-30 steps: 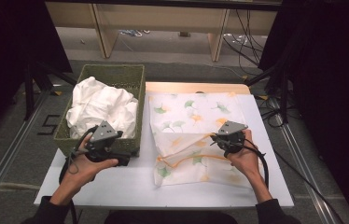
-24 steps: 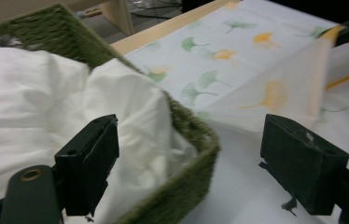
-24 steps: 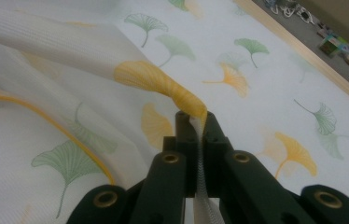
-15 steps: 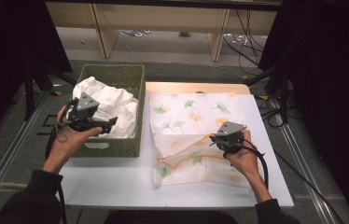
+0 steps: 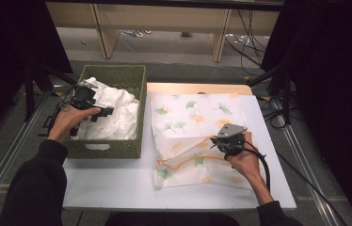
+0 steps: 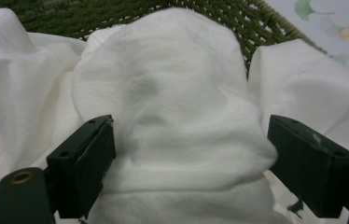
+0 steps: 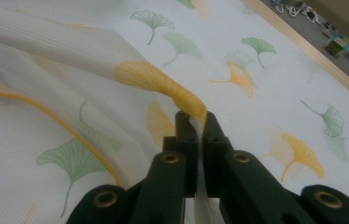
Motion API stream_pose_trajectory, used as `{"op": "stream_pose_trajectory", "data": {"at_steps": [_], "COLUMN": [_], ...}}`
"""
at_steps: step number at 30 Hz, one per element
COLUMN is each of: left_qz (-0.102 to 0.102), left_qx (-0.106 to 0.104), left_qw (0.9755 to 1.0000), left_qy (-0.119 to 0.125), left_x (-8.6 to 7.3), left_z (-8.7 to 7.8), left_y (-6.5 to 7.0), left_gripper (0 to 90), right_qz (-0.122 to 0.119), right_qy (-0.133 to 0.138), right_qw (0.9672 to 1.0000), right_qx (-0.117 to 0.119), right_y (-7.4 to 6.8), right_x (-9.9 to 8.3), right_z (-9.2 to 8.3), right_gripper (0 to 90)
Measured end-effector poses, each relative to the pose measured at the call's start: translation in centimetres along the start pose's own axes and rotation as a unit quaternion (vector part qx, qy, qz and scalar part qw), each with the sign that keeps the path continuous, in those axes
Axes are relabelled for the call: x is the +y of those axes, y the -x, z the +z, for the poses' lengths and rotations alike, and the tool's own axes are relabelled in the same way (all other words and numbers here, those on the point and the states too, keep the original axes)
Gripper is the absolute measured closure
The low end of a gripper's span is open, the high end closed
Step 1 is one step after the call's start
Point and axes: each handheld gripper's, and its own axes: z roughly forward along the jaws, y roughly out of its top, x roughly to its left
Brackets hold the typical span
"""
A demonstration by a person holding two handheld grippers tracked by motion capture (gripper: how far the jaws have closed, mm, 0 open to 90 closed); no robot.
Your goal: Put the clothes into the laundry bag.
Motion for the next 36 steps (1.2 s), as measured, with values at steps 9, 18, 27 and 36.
{"op": "stream_pose_trajectory", "data": {"at_steps": [9, 18, 27, 36], "left_qz": [0.019, 0.068, 0.043, -0.016], "left_qx": [-0.028, -0.040, 0.080, -0.038], "left_qw": [0.9988, 0.9934, 0.9933, 0.9963], "left_qy": [-0.036, -0.084, -0.072, -0.076], "left_x": [-0.3, -1.3, -0.7, -1.0], "left_z": [4.3, 6.8, 6.4, 6.1], "left_y": [0.1, 1.9, 1.1, 1.2], "left_gripper": [3.7, 0.0, 60.4, 17.8], "right_qz": [-0.005, -0.009, -0.005, 0.001], "right_qy": [-0.001, -0.005, -0.001, -0.002], "right_qw": [1.0000, 0.9999, 1.0000, 1.0000], "right_qx": [0.004, 0.008, 0.004, 0.004], "right_y": [0.0, -0.1, 0.0, 0.0], "right_x": [0.0, 0.0, 0.0, 0.0], "right_z": [0.1, 0.2, -0.2, -0.2], "right_gripper": [89.6, 89.6, 89.7, 89.7]}}
